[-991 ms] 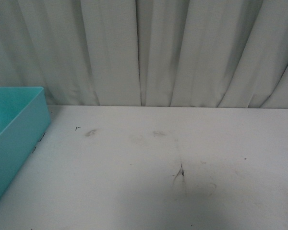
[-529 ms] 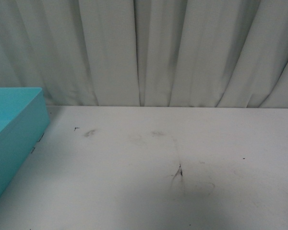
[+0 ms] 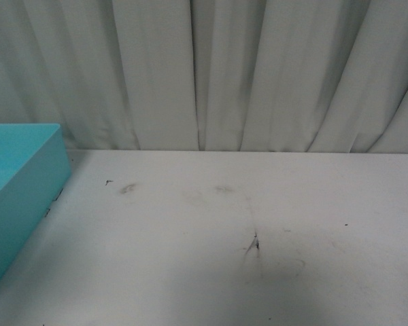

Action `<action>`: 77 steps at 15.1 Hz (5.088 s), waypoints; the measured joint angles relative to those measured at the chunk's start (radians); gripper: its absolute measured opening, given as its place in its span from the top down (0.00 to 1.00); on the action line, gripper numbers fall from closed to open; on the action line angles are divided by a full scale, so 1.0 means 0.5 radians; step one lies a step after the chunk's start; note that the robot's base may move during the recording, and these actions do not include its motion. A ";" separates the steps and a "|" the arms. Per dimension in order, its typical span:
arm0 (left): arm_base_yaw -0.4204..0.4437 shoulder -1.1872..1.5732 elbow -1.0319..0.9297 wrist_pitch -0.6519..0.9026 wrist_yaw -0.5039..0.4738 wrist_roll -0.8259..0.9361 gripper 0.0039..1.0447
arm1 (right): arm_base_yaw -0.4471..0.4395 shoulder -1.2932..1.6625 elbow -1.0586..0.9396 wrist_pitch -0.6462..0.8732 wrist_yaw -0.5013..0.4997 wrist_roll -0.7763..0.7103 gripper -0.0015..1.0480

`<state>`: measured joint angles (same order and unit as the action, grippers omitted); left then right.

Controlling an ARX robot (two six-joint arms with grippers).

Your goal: Wind up and store yellow beetle toy

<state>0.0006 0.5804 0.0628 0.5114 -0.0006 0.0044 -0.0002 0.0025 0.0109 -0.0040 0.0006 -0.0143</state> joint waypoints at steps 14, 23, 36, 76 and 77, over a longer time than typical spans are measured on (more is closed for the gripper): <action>0.000 -0.751 -0.105 -0.613 0.000 0.000 0.99 | 0.000 0.000 0.000 0.000 -0.001 0.000 0.06; -0.002 -1.149 -0.104 -1.029 -0.001 -0.001 0.99 | 0.000 0.000 0.000 0.001 0.000 0.000 0.06; -0.002 -1.149 -0.104 -1.031 0.000 -0.002 0.06 | 0.000 0.002 0.000 -0.002 0.000 0.000 0.06; -0.002 -1.148 -0.104 -1.027 -0.002 -0.004 0.06 | 0.000 0.000 0.000 0.002 -0.001 -0.001 0.06; -0.002 -1.148 -0.104 -1.029 0.000 -0.002 0.06 | 0.000 0.000 0.000 -0.001 -0.001 0.000 0.06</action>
<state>-0.0006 0.0063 0.0109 -0.0032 -0.0006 0.0032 -0.0002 0.0025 0.0109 -0.0044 0.0002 -0.0143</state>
